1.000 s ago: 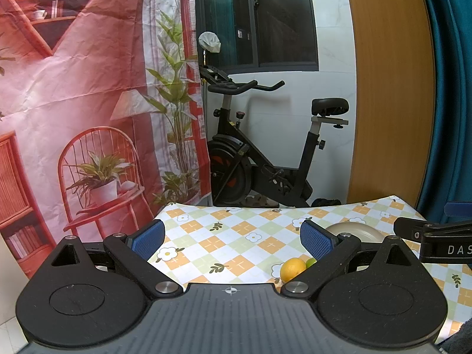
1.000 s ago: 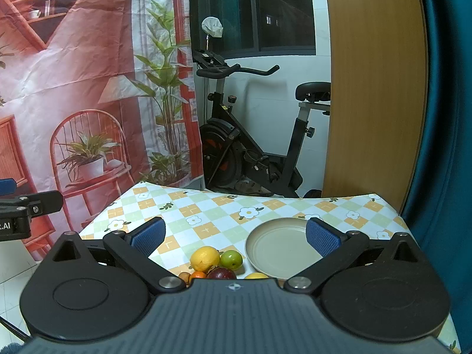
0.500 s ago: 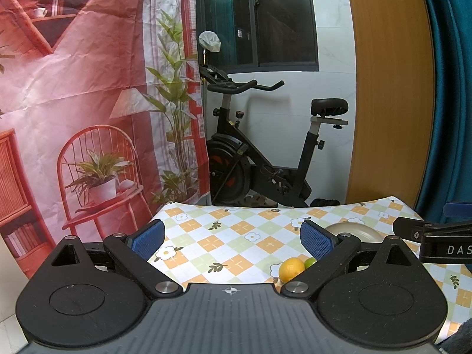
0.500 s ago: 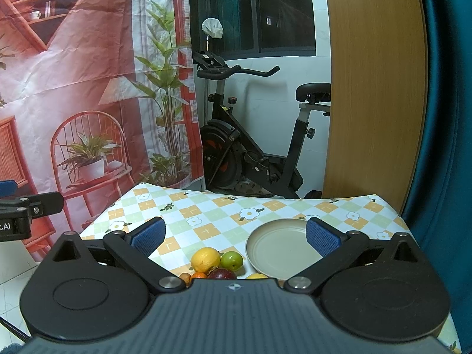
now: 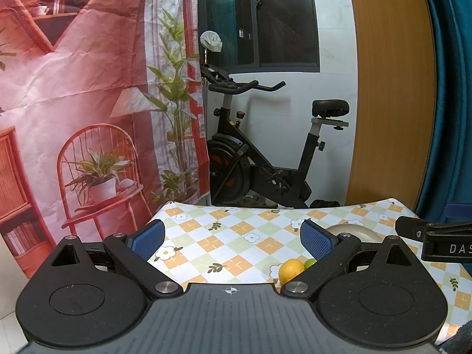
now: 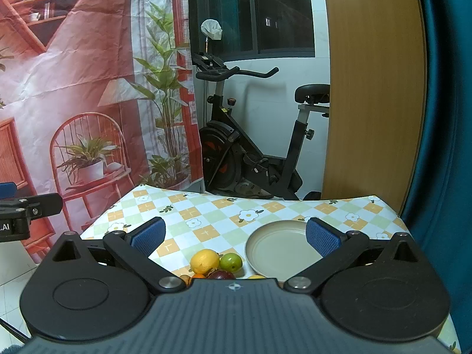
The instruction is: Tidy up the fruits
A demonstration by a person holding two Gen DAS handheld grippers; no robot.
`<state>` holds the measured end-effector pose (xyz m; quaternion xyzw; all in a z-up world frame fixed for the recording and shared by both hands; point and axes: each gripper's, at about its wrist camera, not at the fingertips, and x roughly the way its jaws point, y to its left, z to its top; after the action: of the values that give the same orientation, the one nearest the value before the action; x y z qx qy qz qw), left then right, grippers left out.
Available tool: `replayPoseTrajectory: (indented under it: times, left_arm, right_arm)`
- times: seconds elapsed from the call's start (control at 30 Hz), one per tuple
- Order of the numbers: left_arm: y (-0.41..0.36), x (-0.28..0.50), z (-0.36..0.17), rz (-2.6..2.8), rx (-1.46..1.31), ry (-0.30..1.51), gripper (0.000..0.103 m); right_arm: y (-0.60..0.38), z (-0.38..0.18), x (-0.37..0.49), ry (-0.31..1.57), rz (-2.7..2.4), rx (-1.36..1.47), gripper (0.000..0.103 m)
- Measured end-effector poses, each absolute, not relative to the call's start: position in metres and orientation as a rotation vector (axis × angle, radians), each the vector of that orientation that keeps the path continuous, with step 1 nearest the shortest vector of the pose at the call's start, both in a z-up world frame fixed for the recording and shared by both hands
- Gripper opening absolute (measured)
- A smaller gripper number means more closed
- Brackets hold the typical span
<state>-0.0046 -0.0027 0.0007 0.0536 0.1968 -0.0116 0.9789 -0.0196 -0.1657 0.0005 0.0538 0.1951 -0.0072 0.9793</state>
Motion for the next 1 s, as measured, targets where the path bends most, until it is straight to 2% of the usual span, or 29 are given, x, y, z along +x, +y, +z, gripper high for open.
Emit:
replayPoseTrajectory:
  times: [0.43, 0.67, 0.8, 1.0]
  left_arm:
    - [0.004, 0.011, -0.009, 0.028, 0.055, 0.375, 0.099]
    - [0.004, 0.035, -0.033, 0.033, 0.067, 0.367, 0.099]
    - [0.011, 0.051, -0.050, 0.014, 0.020, 0.421, 0.099]
    - [0.018, 0.062, -0.073, 0.020, 0.027, 0.430, 0.098]
  right_arm:
    - [-0.169, -0.002, -0.007, 0.389, -0.006, 0.124, 0.103]
    - [-0.178, -0.032, 0.012, 0.388, 0.038, 0.137, 0.103]
    - [-0.179, -0.054, 0.022, 0.387, 0.046, 0.115, 0.103]
    - [-0.188, -0.092, 0.021, 0.321, 0.014, 0.154, 0.103]
